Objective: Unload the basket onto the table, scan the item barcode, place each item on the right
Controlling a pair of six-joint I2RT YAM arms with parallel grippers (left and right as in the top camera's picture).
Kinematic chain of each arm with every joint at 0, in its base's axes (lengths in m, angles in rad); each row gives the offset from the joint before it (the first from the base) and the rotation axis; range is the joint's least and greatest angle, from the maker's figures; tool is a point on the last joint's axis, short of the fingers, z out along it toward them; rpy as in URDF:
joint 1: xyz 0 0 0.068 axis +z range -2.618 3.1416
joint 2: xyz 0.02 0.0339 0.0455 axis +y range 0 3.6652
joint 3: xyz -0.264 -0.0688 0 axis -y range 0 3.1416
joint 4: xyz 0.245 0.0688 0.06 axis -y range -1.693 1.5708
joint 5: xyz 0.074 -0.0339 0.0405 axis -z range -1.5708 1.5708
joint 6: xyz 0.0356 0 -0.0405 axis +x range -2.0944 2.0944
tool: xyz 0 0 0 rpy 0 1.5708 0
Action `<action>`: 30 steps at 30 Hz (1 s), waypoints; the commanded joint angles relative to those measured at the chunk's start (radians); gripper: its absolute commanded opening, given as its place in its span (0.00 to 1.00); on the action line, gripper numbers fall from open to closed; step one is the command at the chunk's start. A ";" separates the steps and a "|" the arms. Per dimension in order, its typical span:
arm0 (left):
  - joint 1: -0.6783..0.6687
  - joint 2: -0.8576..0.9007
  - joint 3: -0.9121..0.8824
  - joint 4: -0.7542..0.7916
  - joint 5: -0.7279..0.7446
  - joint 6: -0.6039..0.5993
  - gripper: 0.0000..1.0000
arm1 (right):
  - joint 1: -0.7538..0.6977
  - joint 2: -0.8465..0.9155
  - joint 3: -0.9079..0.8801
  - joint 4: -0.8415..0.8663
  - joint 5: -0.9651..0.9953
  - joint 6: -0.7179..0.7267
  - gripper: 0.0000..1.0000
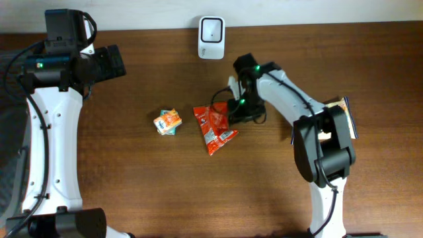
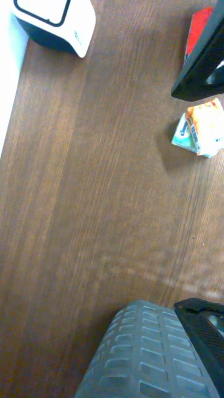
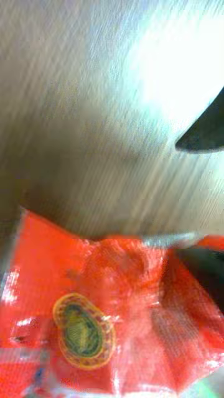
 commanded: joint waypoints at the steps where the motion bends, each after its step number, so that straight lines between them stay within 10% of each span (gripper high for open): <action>1: 0.001 0.003 -0.004 0.001 0.003 0.005 0.99 | -0.024 -0.014 0.162 -0.088 0.063 -0.066 0.55; 5: 0.001 0.003 -0.004 0.001 0.004 0.005 0.99 | -0.013 -0.014 0.255 -0.170 -0.187 -0.181 0.48; 10: 0.001 0.003 -0.004 0.001 0.003 0.005 0.99 | 0.083 0.008 0.247 -0.159 -0.229 -0.195 0.04; 24: 0.001 0.003 -0.004 0.001 0.003 0.005 0.99 | 0.180 0.217 0.234 -0.134 0.174 0.048 0.06; 30: 0.001 0.003 -0.004 0.001 0.003 0.005 0.99 | 0.180 0.244 0.247 -0.144 0.171 0.037 0.50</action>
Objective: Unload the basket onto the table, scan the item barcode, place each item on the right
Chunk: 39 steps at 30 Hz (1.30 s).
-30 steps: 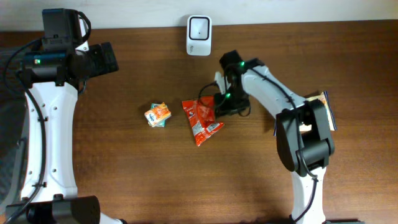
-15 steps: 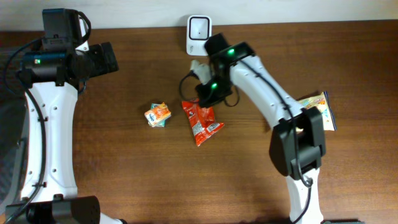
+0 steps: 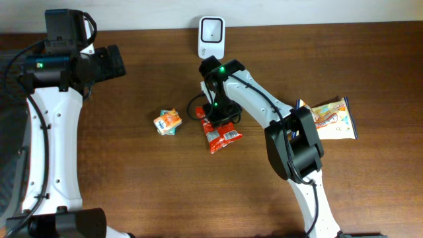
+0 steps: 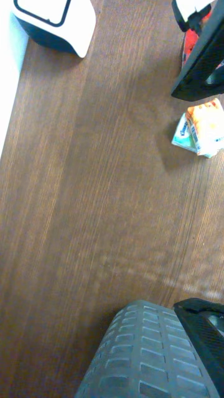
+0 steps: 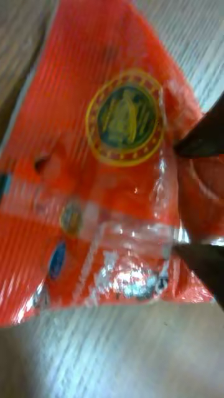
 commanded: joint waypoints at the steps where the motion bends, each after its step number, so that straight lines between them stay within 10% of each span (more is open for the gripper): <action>1: 0.001 0.003 -0.004 0.001 0.004 0.005 0.99 | 0.000 0.063 0.019 -0.023 0.060 -0.017 0.51; 11: 0.001 0.003 -0.004 0.001 0.003 0.005 0.99 | -0.097 0.050 0.422 -0.249 0.020 -0.132 0.68; 22: 0.001 0.003 -0.004 0.001 0.003 0.005 0.99 | -0.141 0.052 0.186 -0.344 0.087 -0.095 0.44; 39: 0.001 0.003 -0.004 0.001 0.003 0.005 0.99 | 0.124 0.018 0.163 -0.331 -0.129 -0.232 0.45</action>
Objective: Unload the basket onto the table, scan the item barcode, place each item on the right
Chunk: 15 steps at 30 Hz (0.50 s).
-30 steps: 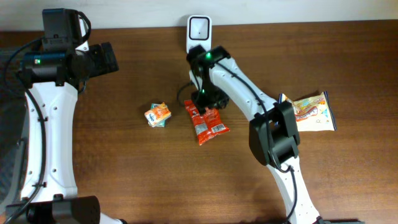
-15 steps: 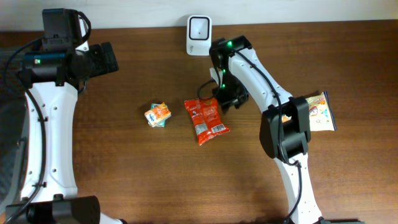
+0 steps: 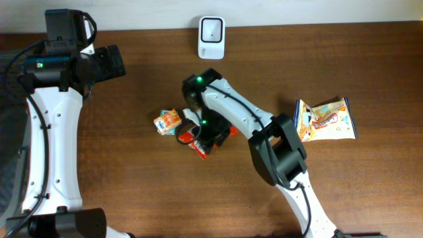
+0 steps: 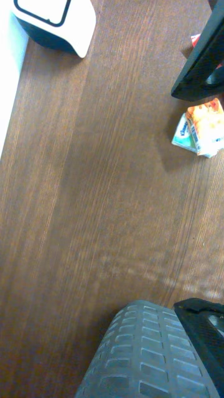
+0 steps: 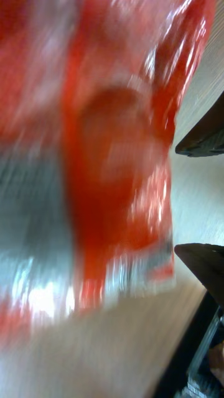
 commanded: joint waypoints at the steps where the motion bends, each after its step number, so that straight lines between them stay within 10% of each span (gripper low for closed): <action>1: 0.001 0.003 -0.004 0.001 0.003 0.005 0.99 | -0.016 -0.047 0.061 -0.013 -0.032 -0.044 0.45; 4: 0.001 0.003 -0.004 0.001 0.004 0.005 0.99 | -0.067 -0.076 0.127 -0.023 -0.032 -0.079 0.59; 7: 0.001 0.003 -0.004 0.001 0.003 0.005 0.99 | -0.147 -0.077 0.156 0.001 -0.028 -0.143 0.99; 15: 0.001 0.003 -0.004 0.001 0.003 0.005 0.99 | -0.257 -0.043 -0.027 0.224 -0.077 -0.148 0.99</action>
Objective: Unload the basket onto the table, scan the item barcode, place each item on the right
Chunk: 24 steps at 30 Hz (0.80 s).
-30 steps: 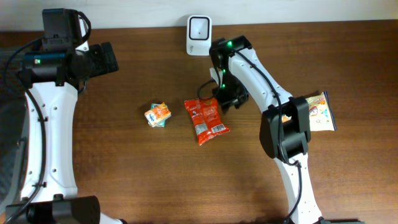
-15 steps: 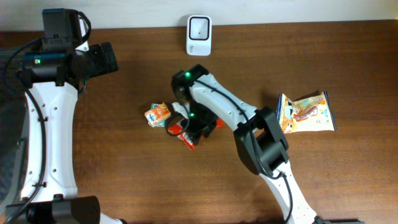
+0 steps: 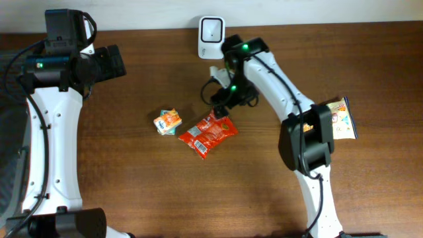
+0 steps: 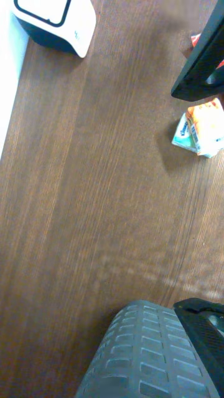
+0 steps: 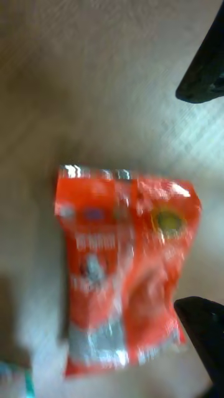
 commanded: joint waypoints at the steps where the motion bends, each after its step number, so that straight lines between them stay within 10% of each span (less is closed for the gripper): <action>1: 0.001 0.003 -0.004 0.002 0.004 0.005 0.99 | 0.016 0.003 -0.090 0.070 -0.042 -0.018 0.99; 13: 0.001 0.003 -0.004 0.001 0.003 0.005 0.99 | 0.116 0.054 -0.178 0.253 0.084 0.070 0.93; 19: 0.001 0.003 -0.004 0.002 0.003 0.005 0.99 | 0.112 0.073 -0.178 0.254 0.079 0.101 0.24; 24: 0.001 0.003 -0.004 0.002 0.003 0.005 0.99 | 0.113 0.073 -0.178 0.223 -0.075 0.100 0.04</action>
